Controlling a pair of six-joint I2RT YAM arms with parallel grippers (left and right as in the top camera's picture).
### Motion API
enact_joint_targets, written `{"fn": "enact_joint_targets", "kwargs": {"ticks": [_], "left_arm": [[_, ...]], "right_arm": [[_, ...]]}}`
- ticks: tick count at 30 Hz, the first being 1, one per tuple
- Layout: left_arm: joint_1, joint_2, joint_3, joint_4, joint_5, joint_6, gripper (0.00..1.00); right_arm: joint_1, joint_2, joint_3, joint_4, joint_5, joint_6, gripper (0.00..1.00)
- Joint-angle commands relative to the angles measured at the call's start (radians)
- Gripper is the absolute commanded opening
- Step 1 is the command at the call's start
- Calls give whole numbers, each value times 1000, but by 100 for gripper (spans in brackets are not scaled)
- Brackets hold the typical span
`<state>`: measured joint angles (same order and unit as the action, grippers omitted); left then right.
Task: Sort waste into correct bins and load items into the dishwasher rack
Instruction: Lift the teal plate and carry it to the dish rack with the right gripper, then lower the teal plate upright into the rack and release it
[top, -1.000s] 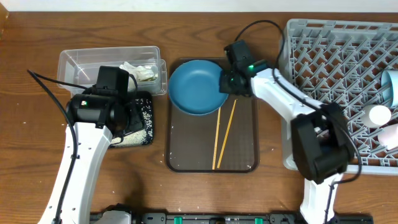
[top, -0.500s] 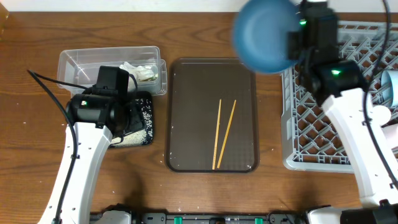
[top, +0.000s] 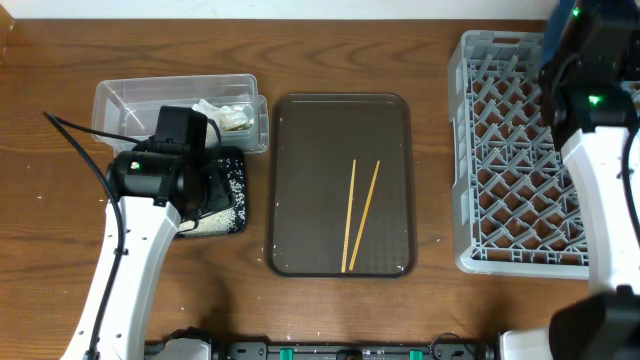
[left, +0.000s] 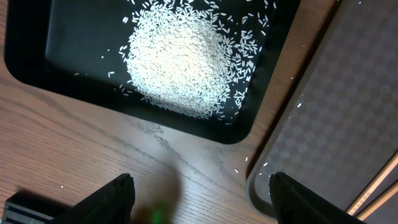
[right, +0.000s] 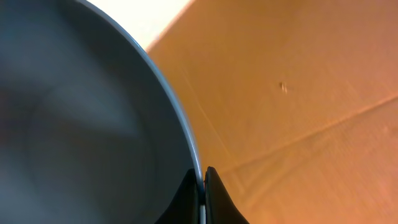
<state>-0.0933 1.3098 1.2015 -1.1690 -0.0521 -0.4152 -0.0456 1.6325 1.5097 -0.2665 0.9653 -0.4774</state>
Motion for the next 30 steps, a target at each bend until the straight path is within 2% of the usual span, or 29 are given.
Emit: {"fn": "enact_joint_targets", "kwargs": {"ticks": [1, 11, 24, 30], "left_arm": [[5, -3, -2, 0, -8, -2, 73], [5, -3, -2, 0, -8, -2, 73], [5, -3, -2, 0, -8, -2, 73], [5, -3, -2, -1, -8, -2, 73]], "right_arm": [[-28, 60, 8, 5, 106, -21, 1], [-46, 188, 7, -21, 217, 61, 1], [45, 216, -13, -354, 208, 476, 1], [112, 216, -13, -414, 196, 533, 1]]}}
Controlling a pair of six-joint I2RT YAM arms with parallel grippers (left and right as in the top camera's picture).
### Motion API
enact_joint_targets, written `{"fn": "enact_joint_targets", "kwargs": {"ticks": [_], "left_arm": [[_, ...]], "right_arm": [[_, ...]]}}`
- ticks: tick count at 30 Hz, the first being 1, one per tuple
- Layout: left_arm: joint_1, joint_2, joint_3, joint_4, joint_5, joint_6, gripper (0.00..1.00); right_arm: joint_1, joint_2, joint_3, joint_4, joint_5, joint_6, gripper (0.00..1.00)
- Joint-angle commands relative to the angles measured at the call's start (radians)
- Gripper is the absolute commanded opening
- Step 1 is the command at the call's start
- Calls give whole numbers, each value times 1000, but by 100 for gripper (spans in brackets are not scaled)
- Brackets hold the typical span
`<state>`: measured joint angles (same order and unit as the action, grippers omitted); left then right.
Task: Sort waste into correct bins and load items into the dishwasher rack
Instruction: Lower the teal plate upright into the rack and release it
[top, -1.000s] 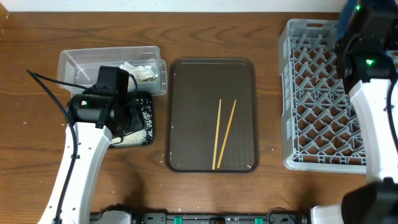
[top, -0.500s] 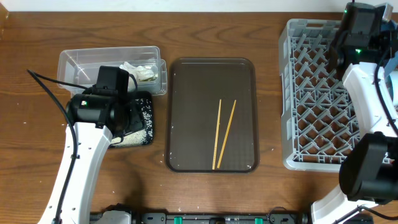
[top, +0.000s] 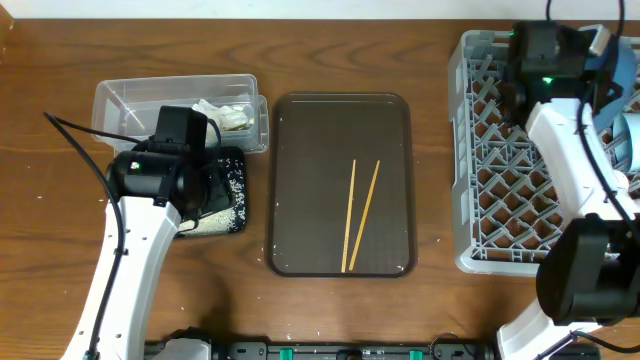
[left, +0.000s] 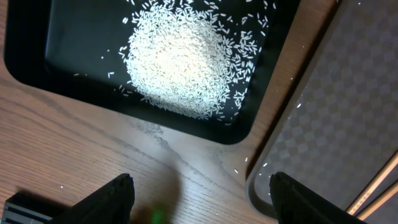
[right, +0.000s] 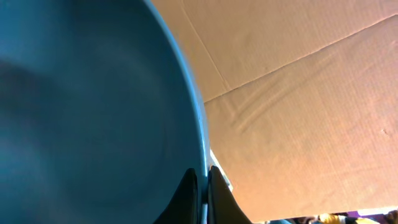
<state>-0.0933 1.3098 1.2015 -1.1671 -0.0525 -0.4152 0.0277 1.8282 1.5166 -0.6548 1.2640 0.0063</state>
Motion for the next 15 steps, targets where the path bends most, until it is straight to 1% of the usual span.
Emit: {"fn": "enact_joint_targets", "kwargs": {"ticks": [1, 5, 9, 15], "left_arm": [[5, -3, -2, -3, -8, -2, 73], [5, -3, -2, -3, -8, -2, 73], [5, -3, -2, -3, -8, -2, 73], [5, -3, -2, -3, -8, -2, 73]], "right_arm": [[42, 20, -19, -23, -102, 49, 1], [41, 20, -19, -10, -102, 31, 1], [27, 20, -19, 28, -101, -53, 1], [-24, 20, -19, 147, -60, -205, 1]]}}
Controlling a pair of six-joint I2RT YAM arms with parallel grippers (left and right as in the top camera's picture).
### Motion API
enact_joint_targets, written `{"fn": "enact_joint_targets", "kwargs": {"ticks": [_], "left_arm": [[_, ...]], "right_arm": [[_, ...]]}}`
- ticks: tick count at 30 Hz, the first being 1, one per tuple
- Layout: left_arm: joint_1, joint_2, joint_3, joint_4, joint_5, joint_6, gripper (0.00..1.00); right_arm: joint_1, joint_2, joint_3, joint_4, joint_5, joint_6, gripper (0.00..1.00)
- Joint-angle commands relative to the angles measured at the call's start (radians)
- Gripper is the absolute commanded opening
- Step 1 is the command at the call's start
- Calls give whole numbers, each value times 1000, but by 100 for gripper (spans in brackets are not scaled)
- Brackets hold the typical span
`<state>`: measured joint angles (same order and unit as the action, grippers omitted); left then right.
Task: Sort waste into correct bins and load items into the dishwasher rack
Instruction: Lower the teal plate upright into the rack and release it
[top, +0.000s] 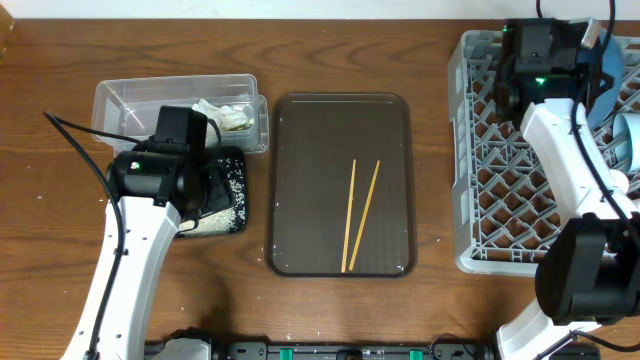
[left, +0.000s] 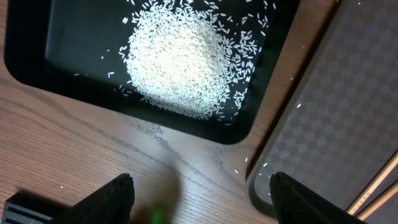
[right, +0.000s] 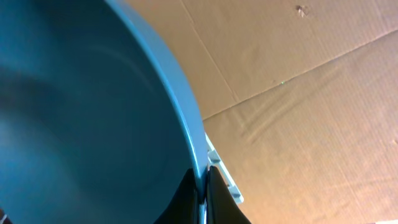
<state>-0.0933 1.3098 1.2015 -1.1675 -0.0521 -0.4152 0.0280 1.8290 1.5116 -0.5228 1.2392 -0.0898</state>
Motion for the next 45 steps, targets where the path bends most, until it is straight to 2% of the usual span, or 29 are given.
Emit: {"fn": "enact_joint_targets", "kwargs": {"ticks": [1, 5, 11, 17, 23, 25, 30, 35, 36, 37, 41, 45], "left_arm": [[5, -3, -2, -2, -8, -2, 73], [5, -3, -2, -2, -8, -2, 73], [5, -3, -2, -2, -8, -2, 73], [5, -3, -2, -2, -8, -2, 73], [5, -3, -2, -2, -8, -2, 73], [5, -3, -2, -2, -8, -2, 73], [5, -3, -2, -2, -8, -2, 73], [5, -3, -2, -2, -8, -1, 73], [5, -3, -2, -2, -9, -1, 74], [5, -3, -2, -2, -9, -2, 74], [5, -3, -2, -2, -9, -2, 74], [5, -3, -2, -2, -9, -2, 74]], "right_arm": [[-33, 19, -14, 37, -26, -131, 1], [-55, 19, -14, 87, -24, -203, 1], [-39, 19, -14, 64, -25, -208, 1], [18, 19, -14, -92, -89, -97, 1], [47, 19, -15, -309, -186, 144, 1], [47, 19, -15, -343, -222, 173, 2], [47, 17, -14, -401, -358, 172, 12], [48, -23, -11, -462, -474, 216, 29], [48, -46, -11, -473, -494, 225, 36], [48, -75, -11, -483, -520, 228, 46], [46, -217, -11, -509, -658, 228, 64], [23, -358, -11, -549, -840, 228, 70]]}}
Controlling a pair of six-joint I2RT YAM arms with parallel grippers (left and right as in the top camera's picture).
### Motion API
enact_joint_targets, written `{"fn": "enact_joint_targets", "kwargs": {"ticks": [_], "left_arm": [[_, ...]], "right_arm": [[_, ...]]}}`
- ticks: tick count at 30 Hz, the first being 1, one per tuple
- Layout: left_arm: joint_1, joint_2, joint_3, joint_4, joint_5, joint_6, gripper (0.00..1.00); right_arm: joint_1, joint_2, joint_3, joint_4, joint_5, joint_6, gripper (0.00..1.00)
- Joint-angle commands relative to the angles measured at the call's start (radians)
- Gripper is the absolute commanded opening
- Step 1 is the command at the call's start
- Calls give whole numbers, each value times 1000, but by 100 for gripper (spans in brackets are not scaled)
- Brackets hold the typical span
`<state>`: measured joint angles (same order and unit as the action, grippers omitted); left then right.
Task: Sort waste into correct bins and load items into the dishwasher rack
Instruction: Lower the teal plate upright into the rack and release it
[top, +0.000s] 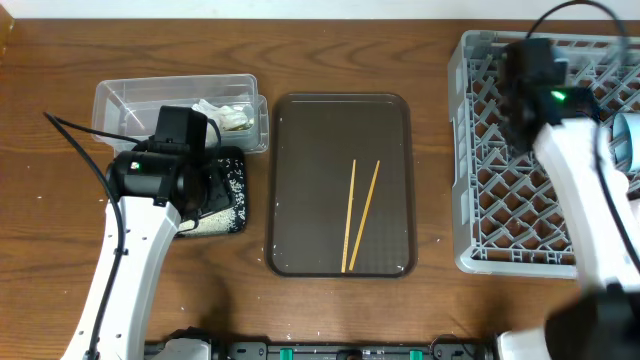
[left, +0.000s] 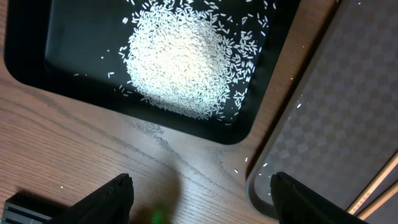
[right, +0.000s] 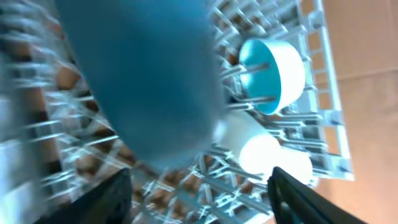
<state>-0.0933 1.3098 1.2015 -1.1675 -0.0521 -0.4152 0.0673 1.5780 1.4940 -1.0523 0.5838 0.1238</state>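
Observation:
Two wooden chopsticks (top: 360, 215) lie on the brown serving tray (top: 300, 130) in the middle. To the right stands the grey dishwasher rack (top: 470, 200). My right gripper (right: 199, 205) hangs open over it, with its fingers wide apart. A blue plate (right: 143, 81) stands blurred among the rack's prongs just ahead of that gripper, clear of the fingers. A blue cup (right: 270, 68) and a white cup (right: 261, 152) also sit in the rack. My left gripper (left: 199, 205) is open and empty above bare wood beside the black tray (left: 62, 37) of rice (left: 180, 62).
A clear plastic bin (top: 130, 95) with crumpled waste stands at the back left, behind the black tray. The serving tray's rounded corner (left: 261, 186) lies close to my left gripper's right finger. Stray rice grains dot the wood.
My right gripper, which was shut on the blue plate's rim, is now open. The plate now stands in the rack, and the right arm sits lower over it. The left arm has not moved.
My right gripper held the blue plate by its rim up at the rack's far right corner. Then it held the plate over the back of the rack, tilted further at each moment. Now the plate stands in the rack, released. The left gripper stayed open by the rice tray throughout.

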Motion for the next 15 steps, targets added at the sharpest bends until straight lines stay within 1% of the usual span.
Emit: {"fn": "enact_joint_targets", "kwargs": {"ticks": [1, 5, 10, 15], "left_arm": [[5, -3, -2, -2, -8, -2, 74], [5, -3, -2, -2, -8, -2, 74], [5, -3, -2, -2, -8, -2, 74], [5, -3, -2, -2, -8, -2, 74]], "right_arm": [[-26, -139, 7, -42, -228, 14, 72], [-83, -232, 6, -177, -354, 68, 73], [-141, -278, 5, -297, -360, 84, 77], [-154, -284, 5, -332, -354, 77, 77]]}}
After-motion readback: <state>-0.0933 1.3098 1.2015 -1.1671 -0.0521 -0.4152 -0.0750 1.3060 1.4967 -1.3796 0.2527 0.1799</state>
